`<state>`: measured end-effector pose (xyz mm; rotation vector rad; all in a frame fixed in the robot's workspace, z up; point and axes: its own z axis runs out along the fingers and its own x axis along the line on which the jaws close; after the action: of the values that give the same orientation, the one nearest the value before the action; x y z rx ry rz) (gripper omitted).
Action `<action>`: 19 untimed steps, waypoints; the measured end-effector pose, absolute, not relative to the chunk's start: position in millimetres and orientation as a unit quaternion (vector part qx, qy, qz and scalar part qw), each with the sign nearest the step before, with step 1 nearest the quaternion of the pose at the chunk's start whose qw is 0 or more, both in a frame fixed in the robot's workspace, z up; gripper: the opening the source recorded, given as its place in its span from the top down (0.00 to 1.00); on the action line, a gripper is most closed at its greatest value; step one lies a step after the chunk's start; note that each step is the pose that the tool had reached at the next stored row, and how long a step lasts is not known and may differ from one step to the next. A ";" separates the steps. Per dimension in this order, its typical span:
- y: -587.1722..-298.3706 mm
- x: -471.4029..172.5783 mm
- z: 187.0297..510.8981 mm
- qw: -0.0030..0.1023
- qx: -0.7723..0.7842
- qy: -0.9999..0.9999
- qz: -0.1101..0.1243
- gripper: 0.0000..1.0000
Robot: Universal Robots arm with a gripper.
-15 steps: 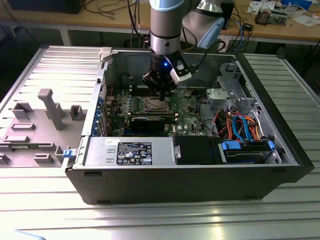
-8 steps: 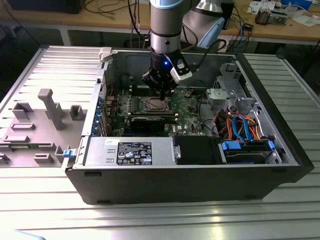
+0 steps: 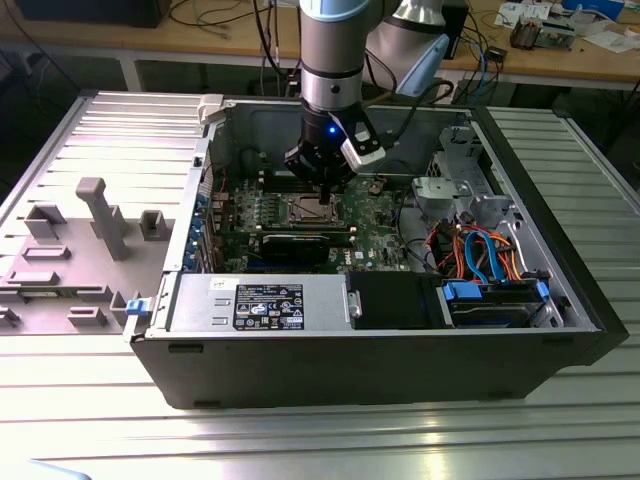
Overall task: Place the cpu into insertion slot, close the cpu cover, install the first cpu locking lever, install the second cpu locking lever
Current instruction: 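Install the second cpu locking lever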
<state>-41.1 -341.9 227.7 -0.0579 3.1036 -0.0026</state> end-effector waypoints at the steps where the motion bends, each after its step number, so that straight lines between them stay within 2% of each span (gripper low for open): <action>1: -342.6 -41.1 227.8 0.019 -0.019 1.000 -0.001 0.89; 19: -343.7 -41.1 228.0 0.019 -0.019 1.000 -0.001 0.89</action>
<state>-41.1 -343.7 228.0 -0.0581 3.1037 -0.0029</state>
